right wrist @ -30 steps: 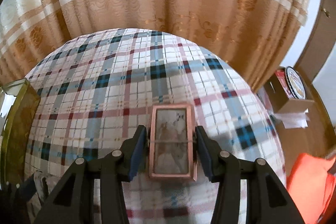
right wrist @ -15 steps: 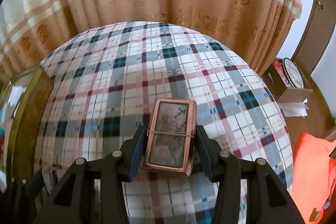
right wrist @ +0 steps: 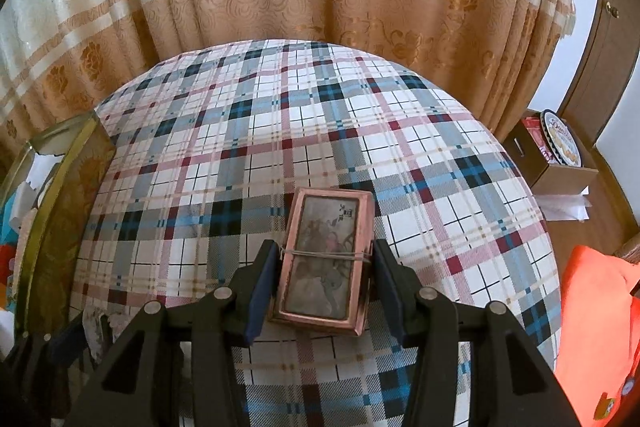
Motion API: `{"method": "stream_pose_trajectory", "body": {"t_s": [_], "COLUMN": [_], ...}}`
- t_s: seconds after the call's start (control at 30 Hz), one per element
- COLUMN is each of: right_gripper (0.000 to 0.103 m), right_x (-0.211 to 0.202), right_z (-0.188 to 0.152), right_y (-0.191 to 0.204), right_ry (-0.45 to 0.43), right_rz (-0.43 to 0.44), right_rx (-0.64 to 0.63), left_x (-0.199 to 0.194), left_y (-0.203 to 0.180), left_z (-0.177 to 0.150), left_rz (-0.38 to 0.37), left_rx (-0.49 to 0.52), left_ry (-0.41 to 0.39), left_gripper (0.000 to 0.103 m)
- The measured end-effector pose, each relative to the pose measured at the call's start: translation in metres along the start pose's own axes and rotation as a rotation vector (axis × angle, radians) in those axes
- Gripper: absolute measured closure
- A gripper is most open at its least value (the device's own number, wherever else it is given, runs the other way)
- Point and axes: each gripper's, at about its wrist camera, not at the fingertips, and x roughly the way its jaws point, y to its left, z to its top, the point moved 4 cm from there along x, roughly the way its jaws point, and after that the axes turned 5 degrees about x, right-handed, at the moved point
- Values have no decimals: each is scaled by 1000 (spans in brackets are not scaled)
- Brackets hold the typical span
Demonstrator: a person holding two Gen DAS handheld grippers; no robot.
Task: Organize rigid objects
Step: 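Lift and carry the picture frame and knit hat toward the tray with both grippers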
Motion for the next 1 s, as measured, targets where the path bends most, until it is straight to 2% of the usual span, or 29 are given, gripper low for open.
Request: {"method": "stream_pose_trajectory", "body": {"t_s": [0.4,0.57,0.8,1.0], "right_gripper": [54,54,54,54], "right_x": [-3,-9,-20,-44], "right_z": [1,-7,-15,-19], "right_y": [-12,-11,-6,13], "right_ry": [-4,3,47,34], "right_rz": [105,129,234,310], "right_rx": [86,119,210,214], "left_x": [-62,-69,-70,-79], "left_y": [11,32,53,71], "left_z": [17,19,14,12], "left_rz": [-1,22,51,69], "left_rx": [42,7,-25,-47], "left_ry": [-146,-149,-143,-158], "left_gripper": [39,39,39,39]}}
